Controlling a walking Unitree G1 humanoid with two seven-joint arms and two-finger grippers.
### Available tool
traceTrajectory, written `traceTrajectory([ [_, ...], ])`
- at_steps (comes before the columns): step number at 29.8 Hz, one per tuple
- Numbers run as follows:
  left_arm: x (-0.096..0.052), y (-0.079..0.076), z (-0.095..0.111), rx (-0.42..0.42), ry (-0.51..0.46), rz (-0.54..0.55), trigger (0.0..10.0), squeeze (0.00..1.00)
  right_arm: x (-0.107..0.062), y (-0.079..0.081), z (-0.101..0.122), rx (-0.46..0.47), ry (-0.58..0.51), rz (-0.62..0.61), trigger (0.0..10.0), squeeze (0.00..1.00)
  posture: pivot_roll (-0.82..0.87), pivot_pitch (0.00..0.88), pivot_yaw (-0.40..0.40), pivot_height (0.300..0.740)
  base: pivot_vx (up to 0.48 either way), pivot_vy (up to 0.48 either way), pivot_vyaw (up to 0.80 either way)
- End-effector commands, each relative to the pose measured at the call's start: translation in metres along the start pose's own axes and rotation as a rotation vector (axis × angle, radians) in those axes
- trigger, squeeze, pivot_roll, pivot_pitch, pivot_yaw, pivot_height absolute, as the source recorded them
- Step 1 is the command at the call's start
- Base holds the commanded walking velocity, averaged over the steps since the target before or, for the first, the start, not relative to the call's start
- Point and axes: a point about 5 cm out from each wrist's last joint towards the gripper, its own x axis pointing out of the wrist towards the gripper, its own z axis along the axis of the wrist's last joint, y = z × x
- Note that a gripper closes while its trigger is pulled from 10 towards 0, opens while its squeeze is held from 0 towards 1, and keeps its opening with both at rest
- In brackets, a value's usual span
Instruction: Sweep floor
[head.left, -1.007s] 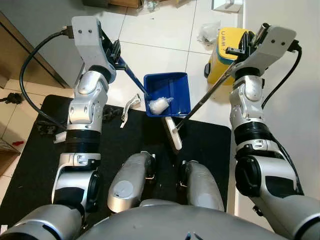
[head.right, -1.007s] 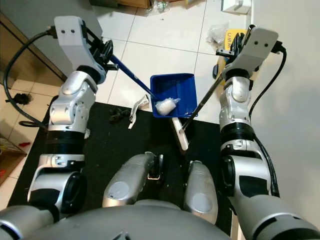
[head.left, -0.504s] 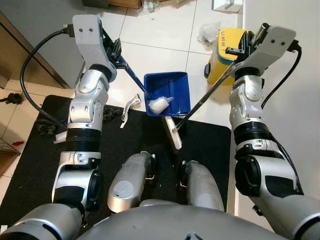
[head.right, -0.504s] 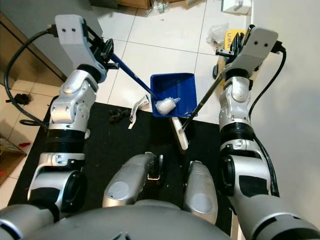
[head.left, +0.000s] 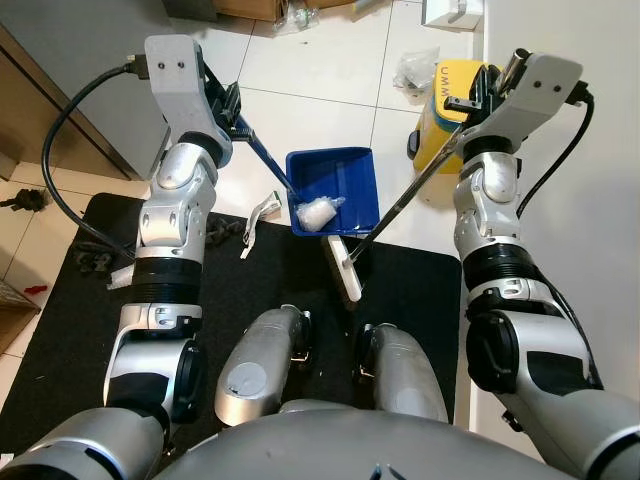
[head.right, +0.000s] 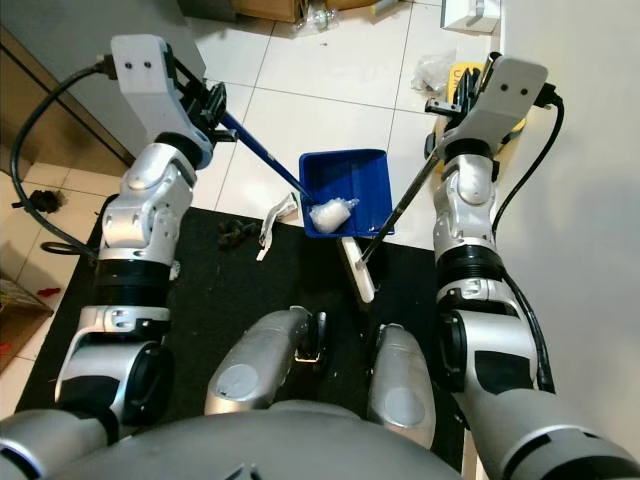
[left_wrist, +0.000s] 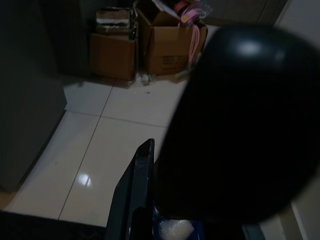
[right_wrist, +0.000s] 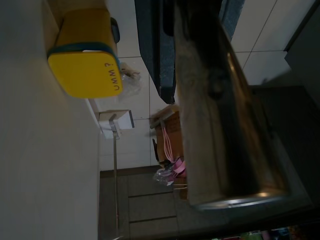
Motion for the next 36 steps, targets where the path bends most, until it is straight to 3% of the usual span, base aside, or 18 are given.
traceTrajectory([
  [1,0.0002,0.0002,-0.0023,-0.016,-0.003,0.015,10.0,0.0,-0.0003,0.0007,0.0024,0.002,-0.027,0.004,10.0,0.0,0.2,0.0,0.023,0.74,0.0,0.0,0.0],
  [36,0.0013,0.002,-0.0059,-0.032,0.007,0.045,10.0,0.0,-0.0006,0.0027,-0.0012,-0.002,-0.007,0.011,10.0,0.0,0.19,0.0,0.019,0.74,0.0,0.0,0.0],
])
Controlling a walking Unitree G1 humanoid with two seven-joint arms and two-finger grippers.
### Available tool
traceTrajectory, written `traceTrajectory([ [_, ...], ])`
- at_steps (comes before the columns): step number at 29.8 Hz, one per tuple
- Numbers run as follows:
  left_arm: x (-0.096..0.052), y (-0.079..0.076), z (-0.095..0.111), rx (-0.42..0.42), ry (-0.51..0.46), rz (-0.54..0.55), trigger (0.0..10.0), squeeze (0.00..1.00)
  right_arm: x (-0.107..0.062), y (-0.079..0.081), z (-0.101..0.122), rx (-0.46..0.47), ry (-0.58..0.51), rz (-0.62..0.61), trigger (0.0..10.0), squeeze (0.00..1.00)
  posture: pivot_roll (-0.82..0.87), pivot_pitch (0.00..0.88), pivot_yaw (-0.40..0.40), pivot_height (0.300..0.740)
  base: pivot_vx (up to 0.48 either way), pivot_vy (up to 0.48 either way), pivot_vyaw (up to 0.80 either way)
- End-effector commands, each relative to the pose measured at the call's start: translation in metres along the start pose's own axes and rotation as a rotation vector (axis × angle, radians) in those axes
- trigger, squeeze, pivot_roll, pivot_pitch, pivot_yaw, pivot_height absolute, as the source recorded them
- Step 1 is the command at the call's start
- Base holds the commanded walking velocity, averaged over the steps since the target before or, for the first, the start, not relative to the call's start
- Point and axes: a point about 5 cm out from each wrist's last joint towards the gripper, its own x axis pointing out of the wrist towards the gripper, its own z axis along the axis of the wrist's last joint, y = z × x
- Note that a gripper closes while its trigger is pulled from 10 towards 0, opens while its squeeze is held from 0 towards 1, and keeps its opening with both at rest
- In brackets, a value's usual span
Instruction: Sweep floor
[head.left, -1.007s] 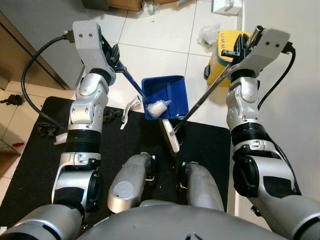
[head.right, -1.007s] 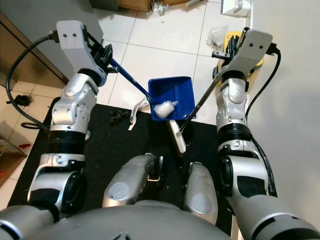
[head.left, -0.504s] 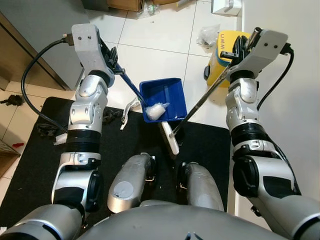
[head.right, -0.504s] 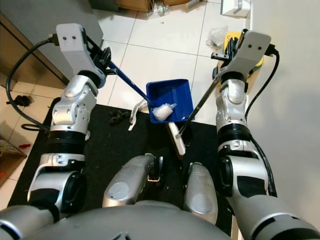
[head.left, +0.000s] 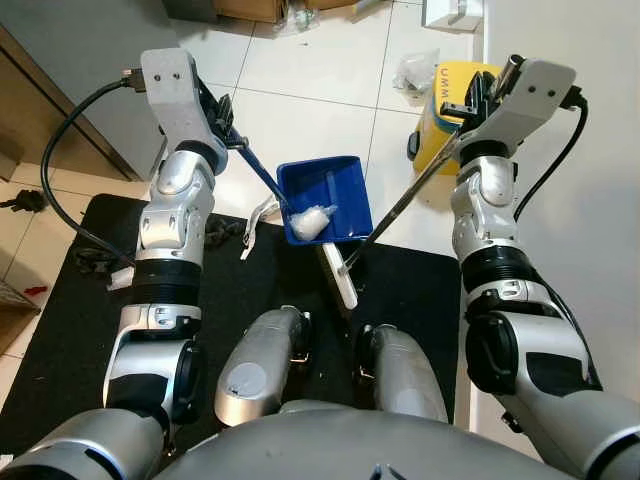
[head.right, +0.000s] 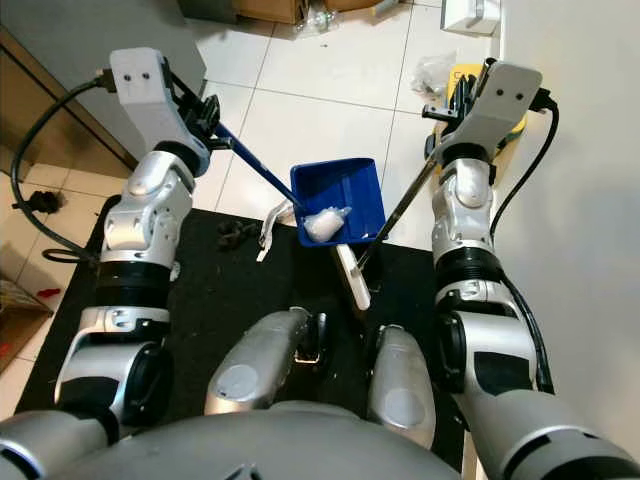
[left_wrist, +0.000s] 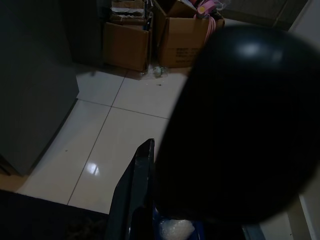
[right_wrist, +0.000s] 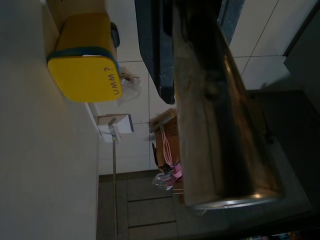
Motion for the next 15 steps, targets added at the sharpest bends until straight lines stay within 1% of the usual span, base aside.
traceTrajectory([
  [1,0.0011,-0.0054,0.0019,-0.013,-0.019,-0.016,10.0,0.0,0.002,0.0045,0.0046,-0.002,-0.031,0.015,10.0,0.0,0.19,0.0,0.02,0.74,0.0,0.0,0.0],
  [5,0.0016,-0.0065,0.0088,-0.02,-0.048,-0.024,10.0,0.0,0.0028,0.0017,0.0079,0.004,-0.044,0.002,10.0,0.0,0.2,0.0,0.017,0.74,0.0,0.0,0.0],
  [9,0.0013,-0.003,0.0021,-0.019,-0.024,-0.006,10.0,0.0,0.0006,0.0019,0.0015,0.0,-0.016,0.007,10.0,0.0,0.2,0.0,0.013,0.74,0.0,0.0,0.0],
  [12,0.0011,-0.0043,0.0043,-0.011,-0.029,-0.014,10.0,0.0,0.0026,0.005,0.0065,-0.003,-0.038,0.019,10.0,0.0,0.19,0.0,0.021,0.74,0.0,0.0,0.0],
  [13,0.0005,-0.0037,0.0039,-0.013,-0.028,-0.007,10.0,0.0,0.0024,0.0034,0.0079,-0.002,-0.047,0.011,10.0,0.0,0.2,0.0,0.024,0.74,0.0,0.0,0.0],
  [15,0.0011,-0.0029,0.0013,-0.02,-0.018,0.004,10.0,0.0,0.0015,-0.0016,0.0025,0.022,-0.017,-0.019,10.0,0.0,0.21,0.0,0.01,0.74,0.0,0.0,0.0],
])
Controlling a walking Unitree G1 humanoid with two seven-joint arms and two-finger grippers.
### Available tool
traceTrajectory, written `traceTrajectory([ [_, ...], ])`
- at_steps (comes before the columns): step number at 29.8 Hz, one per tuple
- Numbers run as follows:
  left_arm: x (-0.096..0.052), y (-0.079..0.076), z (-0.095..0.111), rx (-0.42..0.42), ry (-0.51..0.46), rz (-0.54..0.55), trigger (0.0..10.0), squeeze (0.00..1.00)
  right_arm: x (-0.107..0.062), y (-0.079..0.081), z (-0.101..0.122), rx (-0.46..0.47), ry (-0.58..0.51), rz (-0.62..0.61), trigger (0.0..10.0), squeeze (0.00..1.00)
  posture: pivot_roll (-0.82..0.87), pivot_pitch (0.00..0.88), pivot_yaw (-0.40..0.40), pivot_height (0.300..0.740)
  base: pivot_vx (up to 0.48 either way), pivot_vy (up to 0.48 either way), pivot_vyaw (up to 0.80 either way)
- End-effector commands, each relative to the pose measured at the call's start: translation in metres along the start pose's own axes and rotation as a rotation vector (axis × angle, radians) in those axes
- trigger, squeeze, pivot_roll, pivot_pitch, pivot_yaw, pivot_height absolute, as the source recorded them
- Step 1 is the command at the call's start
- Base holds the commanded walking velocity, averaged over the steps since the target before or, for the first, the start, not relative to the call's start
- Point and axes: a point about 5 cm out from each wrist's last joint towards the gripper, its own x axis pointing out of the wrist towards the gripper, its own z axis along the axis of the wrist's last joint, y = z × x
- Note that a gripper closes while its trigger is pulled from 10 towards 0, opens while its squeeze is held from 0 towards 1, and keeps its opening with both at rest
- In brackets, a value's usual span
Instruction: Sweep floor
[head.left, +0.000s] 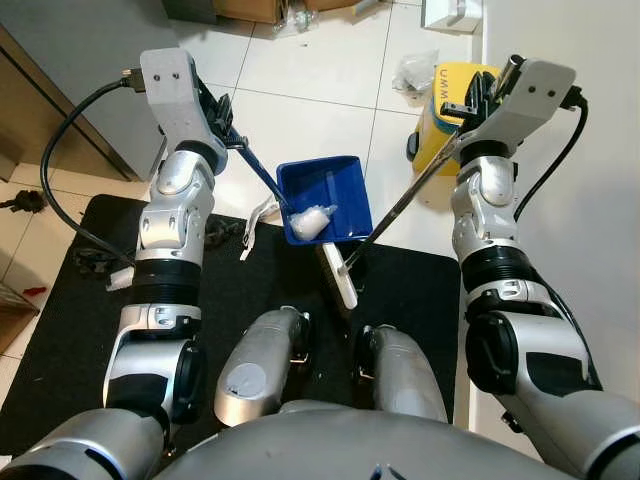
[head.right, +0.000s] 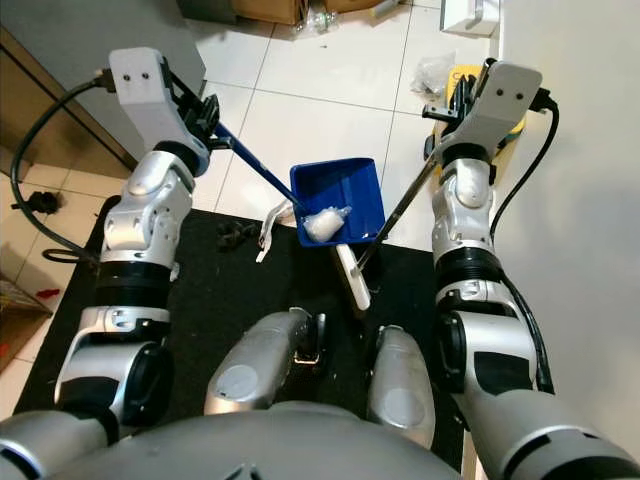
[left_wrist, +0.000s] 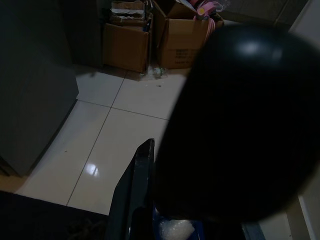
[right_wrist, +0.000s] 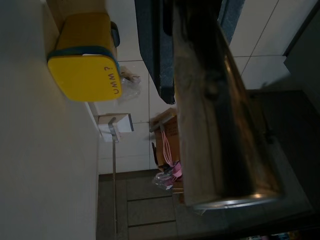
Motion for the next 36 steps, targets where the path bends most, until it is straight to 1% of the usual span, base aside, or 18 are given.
traceTrajectory([
  [1,0.0016,-0.0037,0.0012,-0.017,-0.014,-0.003,10.0,0.0,0.0018,-0.0008,0.0015,0.022,-0.009,-0.017,10.0,0.0,0.2,0.0,0.011,0.74,0.0,0.0,0.0],
  [4,0.0,-0.0018,0.0012,-0.021,-0.016,0.007,10.0,0.0,0.0012,0.0072,0.005,-0.024,-0.034,0.032,10.0,0.0,0.19,0.0,0.016,0.74,0.0,0.0,0.0],
  [6,0.0005,-0.0002,-0.0039,-0.029,0.004,0.023,10.0,0.0,0.0004,0.0052,0.0032,-0.016,-0.026,0.02,10.0,0.0,0.2,0.0,0.013,0.74,0.0,0.0,0.0],
  [10,0.0005,-0.0012,-0.0013,-0.029,-0.005,0.018,10.0,0.0,0.0011,0.0039,0.003,-0.002,-0.02,0.01,10.0,0.0,0.2,0.0,0.015,0.74,0.0,0.0,0.0],
  [14,0.0003,0.0022,-0.0037,-0.041,0.007,0.039,10.0,0.0,0.0014,0.0044,0.0038,-0.005,-0.025,0.013,10.0,0.0,0.2,0.0,0.013,0.74,0.0,0.0,0.0],
  [18,0.0007,0.0015,-0.0028,-0.03,0.004,0.033,10.0,0.0,0.0011,0.0029,0.0034,-0.004,-0.025,0.008,10.0,0.0,0.2,0.0,0.015,0.74,0.0,0.0,0.0],
  [22,0.0008,0.0042,-0.0036,-0.03,0.009,0.047,10.0,0.0,0.0007,0.0033,0.003,-0.006,-0.024,0.007,10.0,0.0,0.2,0.0,0.014,0.74,0.0,0.0,0.0],
  [28,0.0005,0.0031,-0.0051,-0.026,0.016,0.044,10.0,0.0,0.0005,0.0004,0.0035,-0.01,-0.026,0.002,10.0,0.0,0.19,0.0,0.019,0.74,0.0,0.0,0.0],
  [33,0.0013,0.0036,-0.0041,-0.032,0.015,0.047,10.0,0.0,0.0012,0.001,0.0039,-0.011,-0.026,0.003,10.0,0.0,0.2,0.0,0.019,0.74,0.0,0.0,0.0],
  [36,0.0015,0.0048,-0.003,-0.039,0.012,0.052,10.0,0.0,0.0012,0.0025,0.0036,-0.009,-0.026,0.007,10.0,0.0,0.2,0.0,0.019,0.74,0.0,0.382,0.0],
])
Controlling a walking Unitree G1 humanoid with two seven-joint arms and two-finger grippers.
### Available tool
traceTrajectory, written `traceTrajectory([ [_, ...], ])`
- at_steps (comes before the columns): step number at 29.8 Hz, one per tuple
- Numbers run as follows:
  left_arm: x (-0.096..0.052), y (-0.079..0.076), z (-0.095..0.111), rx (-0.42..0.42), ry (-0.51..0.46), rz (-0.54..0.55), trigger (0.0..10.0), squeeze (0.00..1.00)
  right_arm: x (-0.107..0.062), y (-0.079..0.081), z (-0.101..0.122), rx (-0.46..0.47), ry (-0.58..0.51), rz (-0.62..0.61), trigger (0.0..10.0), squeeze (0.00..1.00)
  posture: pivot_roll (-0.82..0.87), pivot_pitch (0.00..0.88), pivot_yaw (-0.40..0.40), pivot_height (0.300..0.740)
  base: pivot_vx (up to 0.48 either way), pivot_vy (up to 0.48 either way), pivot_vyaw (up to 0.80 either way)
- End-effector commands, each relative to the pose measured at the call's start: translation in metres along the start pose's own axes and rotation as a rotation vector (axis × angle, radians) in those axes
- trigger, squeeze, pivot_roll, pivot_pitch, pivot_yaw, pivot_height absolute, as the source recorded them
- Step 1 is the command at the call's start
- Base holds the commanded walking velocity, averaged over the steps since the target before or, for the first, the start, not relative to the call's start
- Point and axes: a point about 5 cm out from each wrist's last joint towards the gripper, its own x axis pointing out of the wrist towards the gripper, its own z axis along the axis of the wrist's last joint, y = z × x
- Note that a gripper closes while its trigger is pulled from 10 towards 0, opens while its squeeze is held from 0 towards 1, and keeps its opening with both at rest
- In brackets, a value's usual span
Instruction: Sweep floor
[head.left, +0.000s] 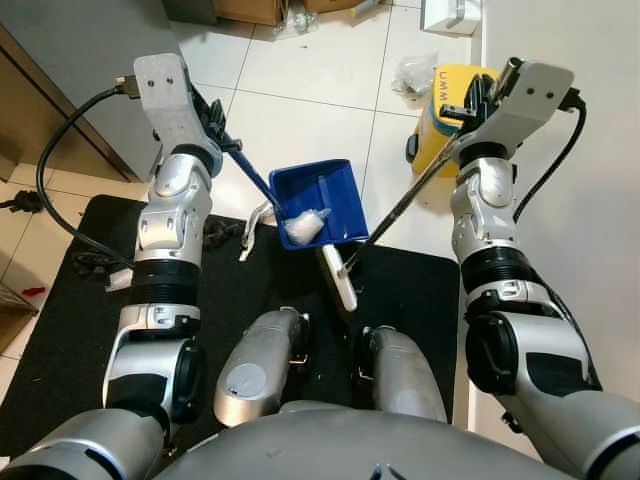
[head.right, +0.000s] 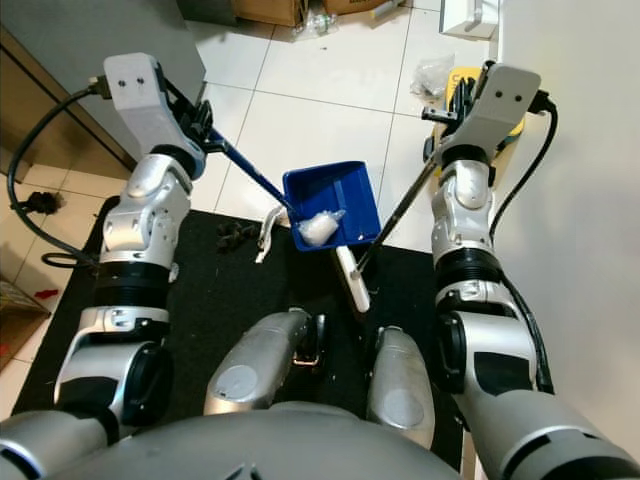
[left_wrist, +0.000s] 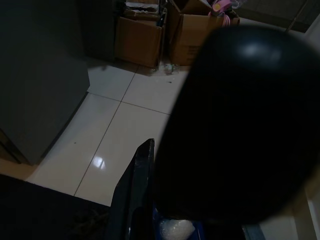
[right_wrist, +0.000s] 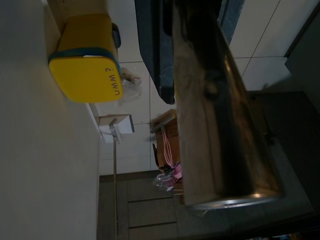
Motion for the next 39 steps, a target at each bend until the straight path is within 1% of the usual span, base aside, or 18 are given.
traceTrajectory([
  [1,0.0014,-0.003,0.0021,-0.023,-0.008,-0.004,10.0,0.0,0.0018,0.0019,0.0053,-0.003,-0.033,0.005,10.0,0.0,0.2,0.0,0.019,0.74,0.0,0.442,0.0],
  [39,-0.0004,-0.0029,0.0006,-0.023,-0.002,-0.005,10.0,0.0,0.0,0.0009,0.0027,-0.003,-0.024,-0.001,10.0,0.0,0.2,0.0,0.023,0.74,0.0,0.442,0.0],
])
